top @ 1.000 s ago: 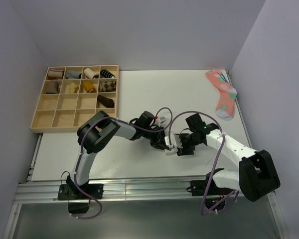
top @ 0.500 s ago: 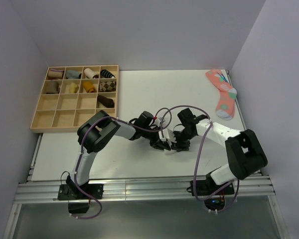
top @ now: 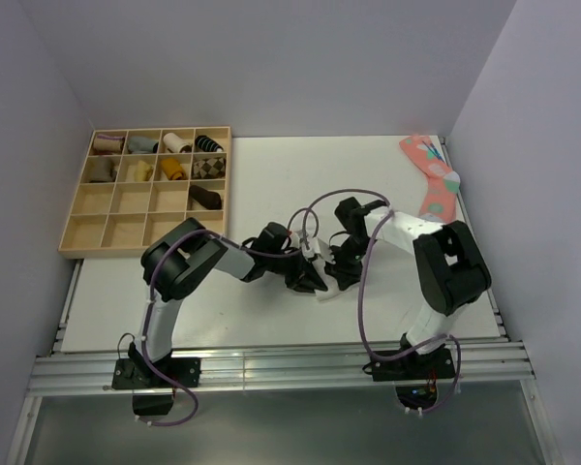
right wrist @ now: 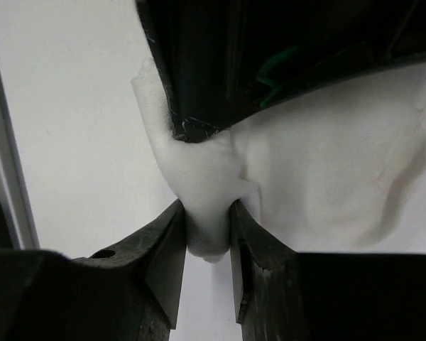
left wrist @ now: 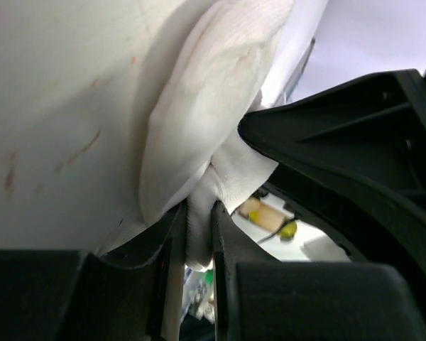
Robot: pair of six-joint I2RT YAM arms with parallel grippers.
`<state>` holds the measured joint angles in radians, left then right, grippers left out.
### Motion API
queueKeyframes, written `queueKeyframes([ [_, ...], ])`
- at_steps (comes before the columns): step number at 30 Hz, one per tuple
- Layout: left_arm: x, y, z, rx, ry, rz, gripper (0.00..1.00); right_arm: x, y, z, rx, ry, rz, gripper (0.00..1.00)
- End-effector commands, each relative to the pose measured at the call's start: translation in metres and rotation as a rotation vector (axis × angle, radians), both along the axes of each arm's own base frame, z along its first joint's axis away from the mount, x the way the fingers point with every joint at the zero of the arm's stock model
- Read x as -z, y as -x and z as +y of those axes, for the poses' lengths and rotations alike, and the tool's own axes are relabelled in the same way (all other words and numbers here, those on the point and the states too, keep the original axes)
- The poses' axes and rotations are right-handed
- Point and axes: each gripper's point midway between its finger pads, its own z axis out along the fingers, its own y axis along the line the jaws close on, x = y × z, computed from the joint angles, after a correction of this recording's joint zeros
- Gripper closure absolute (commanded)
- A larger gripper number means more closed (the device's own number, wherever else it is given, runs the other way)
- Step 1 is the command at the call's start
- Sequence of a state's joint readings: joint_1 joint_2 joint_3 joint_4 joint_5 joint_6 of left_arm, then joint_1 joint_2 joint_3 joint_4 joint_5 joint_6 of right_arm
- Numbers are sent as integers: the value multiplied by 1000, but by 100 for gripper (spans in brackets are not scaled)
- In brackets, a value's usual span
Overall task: Roll the socks
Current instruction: Roll the sock at the center of the board.
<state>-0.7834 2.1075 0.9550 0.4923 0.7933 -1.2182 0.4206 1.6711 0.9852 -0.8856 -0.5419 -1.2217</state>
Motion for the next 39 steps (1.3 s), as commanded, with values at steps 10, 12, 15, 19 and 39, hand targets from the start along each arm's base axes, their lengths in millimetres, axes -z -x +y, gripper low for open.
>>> queueKeyframes([
  [10, -8, -34, 21, -310, -89, -353, 78, -1, 10, -27, 46, 105, 291, 72],
  [12, -11, -38, 26, -354, -96, -410, 76, 1, 11, -30, 52, 119, 318, 72],
  [15, -20, -36, 22, -351, -102, -512, 71, 2, 12, -33, 54, 132, 345, 71],
  [19, -32, -37, 22, -380, -196, -732, 66, 1, 12, -35, 57, 138, 387, 72],
  [39, -53, 23, -34, 74, -146, -1397, 61, -2, 7, -49, 95, 189, 548, 72],
])
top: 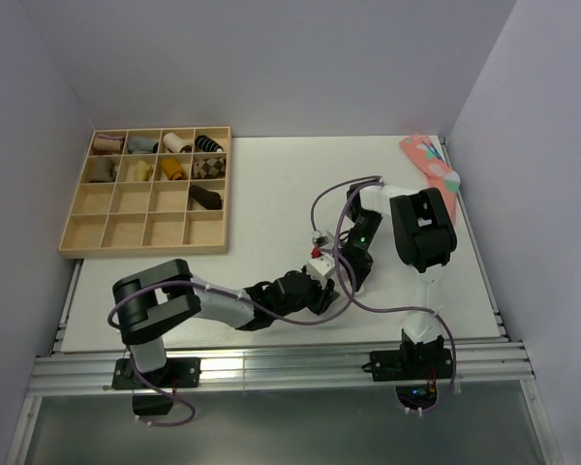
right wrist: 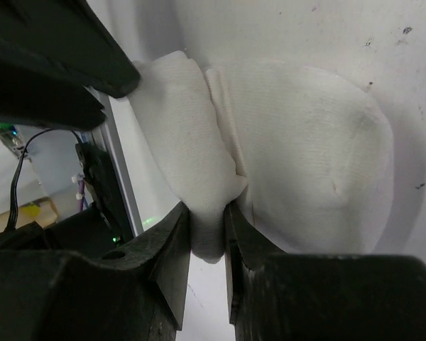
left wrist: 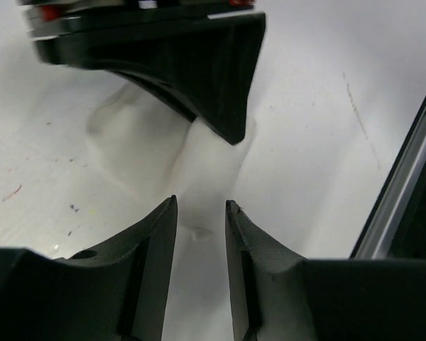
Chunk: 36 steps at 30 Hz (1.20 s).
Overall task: Roll the socks
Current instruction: Roll the sock at the center of the board.
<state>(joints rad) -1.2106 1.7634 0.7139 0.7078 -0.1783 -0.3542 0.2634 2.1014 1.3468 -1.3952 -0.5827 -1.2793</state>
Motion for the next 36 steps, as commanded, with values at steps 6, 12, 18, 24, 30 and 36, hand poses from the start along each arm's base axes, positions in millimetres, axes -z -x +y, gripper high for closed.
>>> queueKeyframes([
  [6, 11, 3, -34, 156, -101, -103, 59, 0, -1, -17, -38, 75, 22, 72],
  [12, 26, -5, -39, 143, -143, -113, 59, 0, 1, -19, -39, 84, 26, 72],
  [18, 34, -8, -43, 166, -140, -84, 65, 1, 2, -19, -42, 75, 14, 71],
  [24, 51, -5, -48, 226, -143, 49, 88, 0, -8, -15, -17, 62, -73, 64],
  [30, 69, 3, -40, 220, -152, 231, 100, -12, -37, -5, 93, -20, -261, 48],
  [36, 77, 22, -36, 191, -154, 432, 100, -37, -72, -10, 260, -98, -411, 41],
])
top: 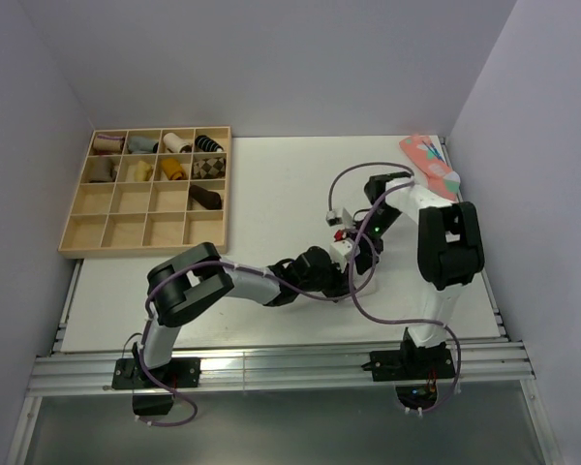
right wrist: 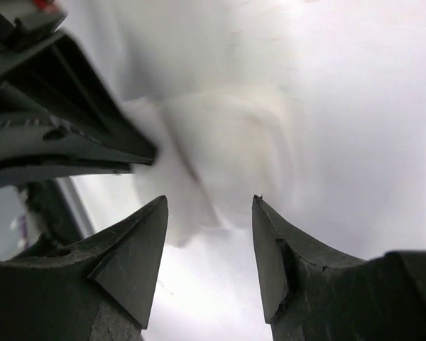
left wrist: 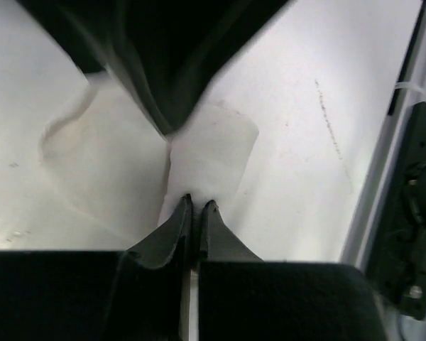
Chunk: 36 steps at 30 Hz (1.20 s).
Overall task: Roll the socks
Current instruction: Roll the sock at the center of the board.
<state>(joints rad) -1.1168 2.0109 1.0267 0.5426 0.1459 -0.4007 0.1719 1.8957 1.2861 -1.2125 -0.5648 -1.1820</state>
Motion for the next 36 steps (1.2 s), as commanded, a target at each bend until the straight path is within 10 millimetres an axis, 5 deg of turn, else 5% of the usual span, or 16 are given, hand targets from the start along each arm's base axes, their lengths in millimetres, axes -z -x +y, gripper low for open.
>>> queueKeyframes([
  [1, 49, 37, 22, 13, -145, 255, 100, -23, -33, 4, 113, -103, -152, 41],
  [7, 52, 49, 24, -53, -134, 501, 100, -46, -45, -9, 205, -174, -273, 40],
  [11, 47, 46, 26, -98, -130, 626, 100, -53, -31, -14, 179, -191, -326, 40],
  [21, 47, 38, 21, -197, -201, 860, 100, -45, 2, -31, 69, -158, -531, 35],
  [36, 48, 13, 18, -208, -229, 1043, 100, -9, 42, -34, -149, -104, -520, 34],
])
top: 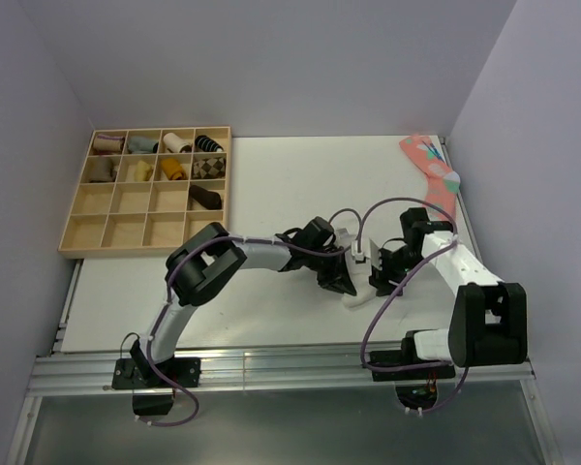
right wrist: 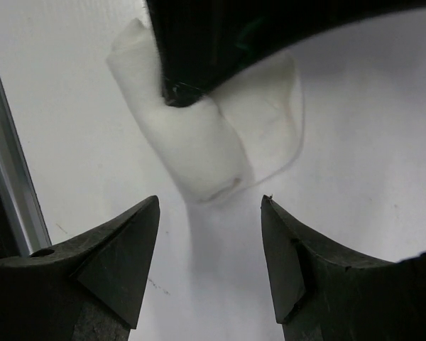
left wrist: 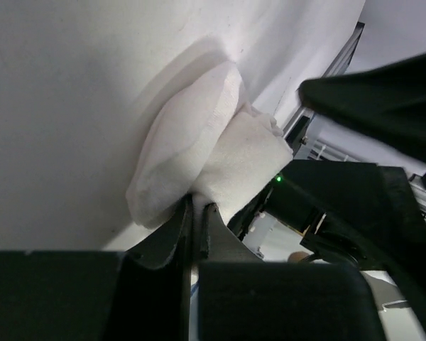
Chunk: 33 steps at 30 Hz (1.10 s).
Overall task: Roll the socks
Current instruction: Roll the sock at the center of the board.
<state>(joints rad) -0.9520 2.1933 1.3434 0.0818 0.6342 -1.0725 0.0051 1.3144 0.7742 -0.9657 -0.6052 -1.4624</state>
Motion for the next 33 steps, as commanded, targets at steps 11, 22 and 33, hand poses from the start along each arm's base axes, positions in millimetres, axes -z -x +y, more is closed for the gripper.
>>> queueKeyframes([
  [11, 43, -5, 15, -19, -175, 115, 100, 14, 4, 15, -158, 53, -92, 33],
  [22, 41, -12, 17, -52, -148, 140, 100, 34, 7, 15, -181, 106, -4, 39],
  [33, 29, -27, 15, -170, -95, 100, 90, 41, -2, 12, -125, 128, 130, 80],
])
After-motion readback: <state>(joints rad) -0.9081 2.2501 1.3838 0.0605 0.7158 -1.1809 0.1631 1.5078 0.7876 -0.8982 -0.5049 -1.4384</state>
